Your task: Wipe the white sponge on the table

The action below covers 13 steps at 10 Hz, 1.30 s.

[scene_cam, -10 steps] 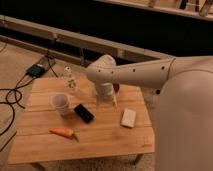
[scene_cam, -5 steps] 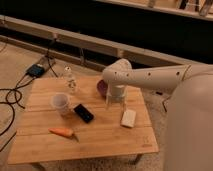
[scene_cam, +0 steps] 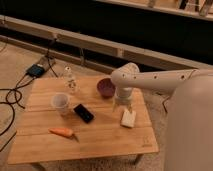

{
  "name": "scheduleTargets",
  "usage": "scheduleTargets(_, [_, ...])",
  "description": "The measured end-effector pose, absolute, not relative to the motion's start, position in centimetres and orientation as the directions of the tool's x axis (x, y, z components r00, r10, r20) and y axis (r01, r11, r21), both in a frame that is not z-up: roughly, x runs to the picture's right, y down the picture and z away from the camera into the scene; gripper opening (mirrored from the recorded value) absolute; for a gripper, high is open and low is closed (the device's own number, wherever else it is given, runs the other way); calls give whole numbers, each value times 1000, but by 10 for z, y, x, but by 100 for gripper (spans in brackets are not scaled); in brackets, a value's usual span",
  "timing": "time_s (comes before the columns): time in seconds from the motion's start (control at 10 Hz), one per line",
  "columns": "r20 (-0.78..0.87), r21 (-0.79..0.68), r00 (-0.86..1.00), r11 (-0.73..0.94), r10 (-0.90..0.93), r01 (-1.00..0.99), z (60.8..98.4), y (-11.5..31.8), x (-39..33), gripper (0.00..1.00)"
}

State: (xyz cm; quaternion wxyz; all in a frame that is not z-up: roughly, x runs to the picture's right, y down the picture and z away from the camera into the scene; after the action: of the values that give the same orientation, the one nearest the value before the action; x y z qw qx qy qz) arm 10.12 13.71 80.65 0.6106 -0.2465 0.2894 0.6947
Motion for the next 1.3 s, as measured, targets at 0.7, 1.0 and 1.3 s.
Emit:
scheduleTargets(0.7, [-729, 119, -152, -94, 667, -988, 843, 152, 121, 65])
scheduleTargets(1.0, [-742, 121, -145, -82, 654, -989, 855, 156, 123, 65])
scheduleTargets(1.3, [-749, 125, -144, -76, 647, -989, 863, 158, 126, 65])
